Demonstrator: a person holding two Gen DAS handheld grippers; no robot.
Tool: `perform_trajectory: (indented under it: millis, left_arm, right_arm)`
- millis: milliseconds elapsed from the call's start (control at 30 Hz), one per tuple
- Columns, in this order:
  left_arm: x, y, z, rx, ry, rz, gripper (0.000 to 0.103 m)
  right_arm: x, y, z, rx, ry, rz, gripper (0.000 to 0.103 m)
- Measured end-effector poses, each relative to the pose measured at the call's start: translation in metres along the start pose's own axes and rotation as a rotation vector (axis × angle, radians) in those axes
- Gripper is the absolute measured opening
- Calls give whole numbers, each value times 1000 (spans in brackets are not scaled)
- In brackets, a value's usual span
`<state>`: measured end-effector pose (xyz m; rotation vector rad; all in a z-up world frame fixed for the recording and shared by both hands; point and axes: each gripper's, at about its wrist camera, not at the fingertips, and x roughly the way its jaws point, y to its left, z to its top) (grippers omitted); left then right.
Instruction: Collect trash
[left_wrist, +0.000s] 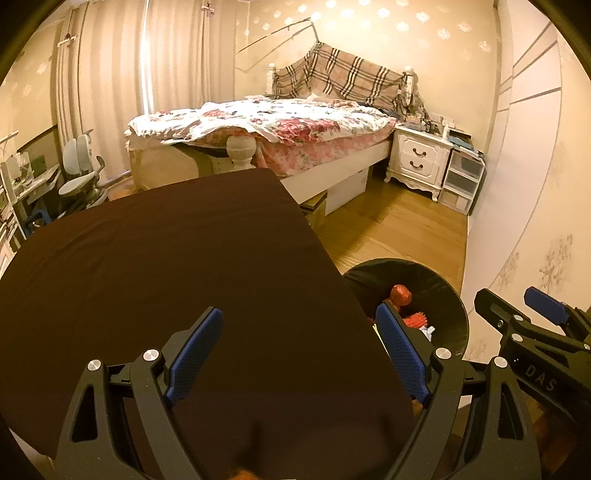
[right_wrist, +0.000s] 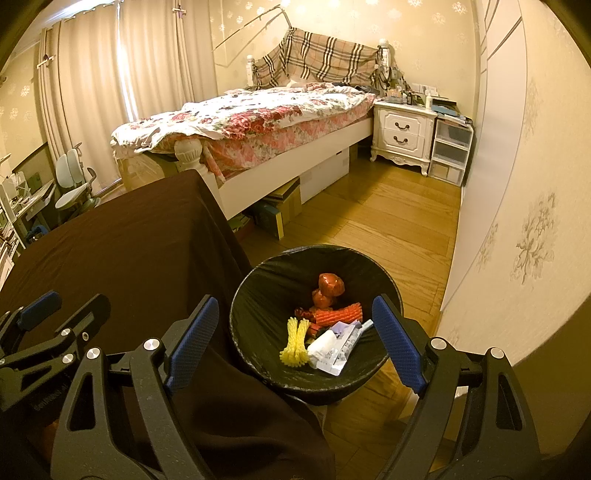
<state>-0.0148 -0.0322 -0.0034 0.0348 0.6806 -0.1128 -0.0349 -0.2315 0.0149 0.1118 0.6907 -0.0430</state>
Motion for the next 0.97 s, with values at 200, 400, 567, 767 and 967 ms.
perform_trajectory:
  millis: [200,400,567,767,967]
  left_arm:
    - [-1,-1,1,0,-1,0,84]
    - [-1,-3,1,-5,2,-11,86]
    - [-1,-1,1,-12,1,-9,88]
    - [0,-1,0,-15,-9,-1,88]
    - [3,10,1,-19,4,41,88]
  right_arm:
    - [1,0,-1,1,2,-1,83]
    - [1,0,-1,1,2,-1,83]
    - [1,0,-2,2,3,-1,83]
    - [4,-2,-8,-4,6,3,83]
    - [7,10,-5,-27,8,19,83]
